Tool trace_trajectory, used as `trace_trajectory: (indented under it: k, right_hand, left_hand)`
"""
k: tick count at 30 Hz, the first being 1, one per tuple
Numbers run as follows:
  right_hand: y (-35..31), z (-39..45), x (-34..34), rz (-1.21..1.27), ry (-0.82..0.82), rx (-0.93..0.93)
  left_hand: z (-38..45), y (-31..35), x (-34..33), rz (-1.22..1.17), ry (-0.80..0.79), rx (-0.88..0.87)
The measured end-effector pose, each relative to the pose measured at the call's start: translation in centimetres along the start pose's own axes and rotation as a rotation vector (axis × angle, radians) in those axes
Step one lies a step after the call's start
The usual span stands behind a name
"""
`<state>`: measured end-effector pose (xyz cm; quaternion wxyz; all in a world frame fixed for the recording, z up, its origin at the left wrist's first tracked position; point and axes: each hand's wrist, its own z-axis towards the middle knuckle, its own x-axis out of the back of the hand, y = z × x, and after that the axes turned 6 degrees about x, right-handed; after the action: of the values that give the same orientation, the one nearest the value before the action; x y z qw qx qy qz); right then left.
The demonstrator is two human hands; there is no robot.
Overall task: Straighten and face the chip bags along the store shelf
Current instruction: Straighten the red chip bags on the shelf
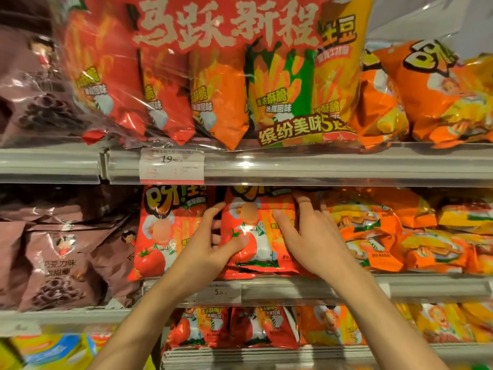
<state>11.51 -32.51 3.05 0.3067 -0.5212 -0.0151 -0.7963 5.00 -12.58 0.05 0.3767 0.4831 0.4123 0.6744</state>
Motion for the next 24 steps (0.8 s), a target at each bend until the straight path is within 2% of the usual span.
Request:
trace_trajectory:
  k: [6,8,15,17,19,21,24]
  right_hand:
    - [0.1,-1.4,-1.4,0.369,0.07,-0.044]
    - [0.2,-1.6,-1.6,0.475,0.072,-0.085]
    - [-1.6,-1.3,-1.8,0.614,0.013,-0.078]
    - [-2.3,-0.5,-2.1,0.589,0.004,-0.08]
    - [-2.7,0.7,-2.8,0.412,-0.027,-0.079]
    - [-3.0,2.0,-3.9,0.208,-0.164,-0.133]
    - [-3.5,3.1,-5.7,0.081,-0.342,-0.223]
  left_hand:
    - [1.4,1.7,0.0,0.026,0.01,0.157]
    - [1.6,2.2,-0.4,0.047,0.014,0.157]
    - [-0.1,0.7,1.7,-0.031,0.1,0.137]
    - [-1.2,0.0,3.4,-0.037,0.164,0.162]
    - [-2.1,-0.7,5.1,-0.041,0.214,0.158]
    - [-2.9,-0.7,6.4,-0.055,0.217,0.121]
    - [-4.0,-0.3,7.7,-0.078,0.203,0.077]
